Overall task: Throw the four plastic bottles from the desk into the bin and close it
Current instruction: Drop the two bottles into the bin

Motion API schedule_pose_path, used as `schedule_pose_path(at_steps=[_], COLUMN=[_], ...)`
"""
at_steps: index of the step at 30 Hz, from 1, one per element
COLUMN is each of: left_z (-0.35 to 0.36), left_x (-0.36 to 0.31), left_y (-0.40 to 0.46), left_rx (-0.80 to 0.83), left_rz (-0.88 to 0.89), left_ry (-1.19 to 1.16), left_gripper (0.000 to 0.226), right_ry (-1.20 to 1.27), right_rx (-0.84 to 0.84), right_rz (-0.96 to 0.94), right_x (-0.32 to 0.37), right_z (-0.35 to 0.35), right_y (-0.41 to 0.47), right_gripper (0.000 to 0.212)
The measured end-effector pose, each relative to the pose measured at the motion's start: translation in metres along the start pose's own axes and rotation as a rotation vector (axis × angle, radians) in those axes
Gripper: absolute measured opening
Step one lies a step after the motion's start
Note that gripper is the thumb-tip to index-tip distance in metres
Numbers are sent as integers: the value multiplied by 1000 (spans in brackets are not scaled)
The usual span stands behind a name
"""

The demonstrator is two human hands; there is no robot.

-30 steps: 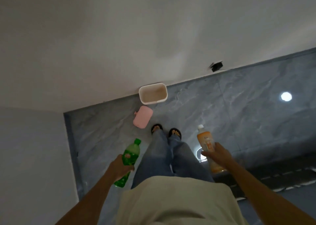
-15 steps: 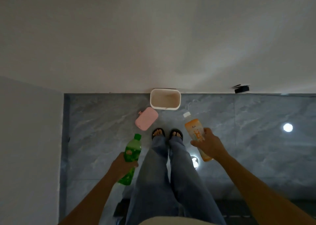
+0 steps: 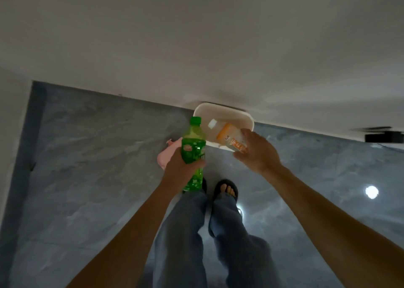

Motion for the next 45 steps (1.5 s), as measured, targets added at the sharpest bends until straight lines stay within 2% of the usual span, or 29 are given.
schedule_pose_path(at_steps=[3,5,8,13,16,18,20,21,22,24,25,27,29,31,33,36,39,45], left_z=[20,33,52,65,72,73,74,73,72,72,71,70,64,56,49,48,63,113], left_x=[29,49,70,87,94,96,97,97,96,93,89,81,72,55,31,-7,-35,-37], left_y=[47,69,92,114,121,122,121,120,119,117,116,113,109,106,105,110,129,182], left_rx=[-127,-141,-122,-135,-139,-164,-178,-179,-178,-167,-153,-112,-81,-44,11,110,195,318], left_rz=[93,115,132,162,159,155,154,155,154,156,159,156,159,204,291,476,613,716], left_ry=[129,111,6,-34,-30,-31,-48,-56,-59,-52,-42,-22,6,79,145,346,597,995], left_gripper=[32,31,37,41,52,53,53,52,50,45,43,41,41,43,51,69,80,82], right_ry=[-16,16,55,-162,-227,-236,-367,-401,-261,299,357,20,32,125,104,-5,-95,-99], right_rx=[-40,3,26,104,151,202,200,213,226,287,257,108,38,11,-37,-73,-122,-270], right_rz=[-45,-68,-93,-73,-109,-102,-182,-243,-257,-109,-116,-208,-202,-227,-234,-293,-256,-297], right_x=[5,9,11,8,6,1,-2,1,7,7,5,-1,-4,-13,-21,-24,-27,-33], right_z=[45,75,109,151,162,169,172,171,165,151,144,128,118,112,113,122,129,140], right_y=[64,100,140,178,194,201,203,200,193,180,177,158,137,103,77,58,63,70], right_gripper=[69,77,64,58,52,62,69,64,54,45,45,44,42,35,32,39,46,54])
Point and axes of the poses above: each hand's wrist, its own y-axis towards the middle knuckle, its own z-axis out of the palm, x = y × z, the point moved 7 cm from there along y, towards the middle knuckle, and after that the axes turned 11 degrees about z, right-handed, at the moved point
